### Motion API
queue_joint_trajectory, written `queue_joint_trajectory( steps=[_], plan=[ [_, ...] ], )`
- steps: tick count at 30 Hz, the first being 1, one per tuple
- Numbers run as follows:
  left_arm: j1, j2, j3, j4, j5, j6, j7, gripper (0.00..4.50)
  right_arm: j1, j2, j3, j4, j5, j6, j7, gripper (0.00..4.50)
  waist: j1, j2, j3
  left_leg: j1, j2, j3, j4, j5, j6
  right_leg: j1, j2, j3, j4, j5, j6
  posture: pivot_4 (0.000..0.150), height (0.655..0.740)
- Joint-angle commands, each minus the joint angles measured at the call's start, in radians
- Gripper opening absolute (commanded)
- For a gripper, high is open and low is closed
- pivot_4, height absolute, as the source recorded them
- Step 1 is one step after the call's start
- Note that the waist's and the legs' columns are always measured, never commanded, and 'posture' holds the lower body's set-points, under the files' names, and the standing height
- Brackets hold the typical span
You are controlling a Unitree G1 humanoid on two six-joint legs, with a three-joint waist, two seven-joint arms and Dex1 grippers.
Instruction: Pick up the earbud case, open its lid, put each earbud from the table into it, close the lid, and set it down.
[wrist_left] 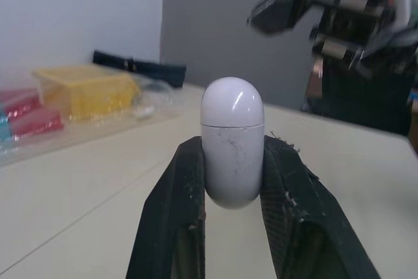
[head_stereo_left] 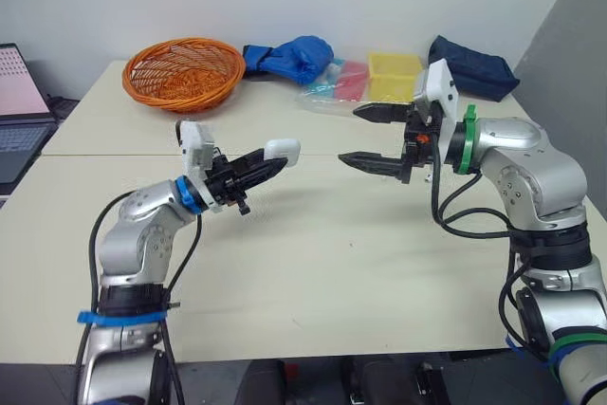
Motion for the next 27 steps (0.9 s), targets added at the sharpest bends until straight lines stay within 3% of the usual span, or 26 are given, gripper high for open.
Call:
queue_joint_trajectory(
  steps=[1,7,27],
  plan=[
    [0.05,-0.05,-0.018,-0.088,-0.002,-0.087,0.038,0.75,-0.016,0.007,0.054,0.01,-0.042,-0.105,0.031,4.48,0.0,0.0,0.0,0.001,0.0,0.0,0.0,0.0,0.0,0.001,0.0,0.0,0.0,0.0,0.0,0.15,0.74],
    [0.094,-0.069,-0.081,-0.08,0.038,-0.185,0.018,0.75,-0.067,0.074,0.108,0.093,-0.072,-0.145,0.026,4.48,0.0,0.0,0.0,0.003,0.0,0.0,0.0,0.0,0.0,0.002,0.0,0.0,0.0,0.001,0.0,0.15,0.74],
    [0.092,-0.035,-0.115,-0.092,0.008,-0.189,-0.001,0.75,-0.127,0.125,0.094,0.165,-0.086,-0.114,-0.043,4.48,0.0,0.0,0.0,0.002,0.0,0.001,-0.001,0.0,0.0,0.002,0.0,0.0,-0.002,0.001,0.0,0.15,0.74]
  ],
)
